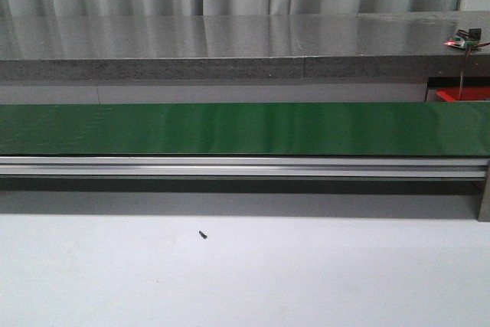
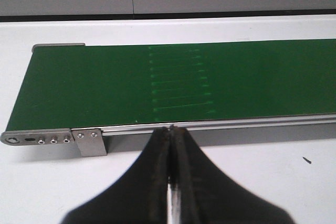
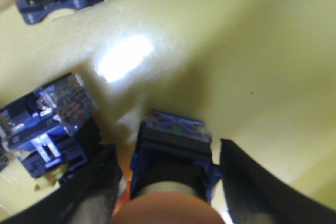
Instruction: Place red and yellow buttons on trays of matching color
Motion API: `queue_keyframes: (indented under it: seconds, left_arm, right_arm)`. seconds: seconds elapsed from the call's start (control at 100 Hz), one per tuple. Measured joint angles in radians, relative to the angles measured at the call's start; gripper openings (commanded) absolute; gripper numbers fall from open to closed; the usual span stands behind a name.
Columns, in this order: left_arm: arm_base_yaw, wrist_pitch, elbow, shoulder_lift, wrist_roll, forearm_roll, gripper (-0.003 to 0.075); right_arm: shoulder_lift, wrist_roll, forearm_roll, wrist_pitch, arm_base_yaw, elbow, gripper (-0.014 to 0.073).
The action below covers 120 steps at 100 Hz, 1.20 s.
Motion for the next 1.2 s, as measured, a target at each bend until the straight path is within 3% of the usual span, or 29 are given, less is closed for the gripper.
queue_keyframes:
  seconds: [0.28,0.63,0.73,0.94,1.2]
  left_arm:
    - [0.000,0.000,0.000,0.000,0.000,0.000,-0.0020]
    - [0.000,0.000,0.000,0.000,0.000,0.000,-0.0020]
    - [0.000,0.000,0.000,0.000,0.000,0.000,-0.0020]
    - [0.000,0.000,0.000,0.000,0.000,0.000,-0.0020]
    - [0.000,0.000,0.000,0.000,0.000,0.000,-0.0020]
  right_arm:
    - [-0.051,0.002,0.002,0.002,0.000,0.000,0.0486]
    - [-0.285,0.006,0.002,0.085,0.008,0.000,0.0481]
    - [-0.373,0.006,0.000,0.110,0.043,0.000,0.0367]
    - [-0.508,-0.014,0.000,0.172,0.190,0.000,-0.0074]
    - [-0.615,-0.024,0.000,0.214,0.358,0.000,-0.0067]
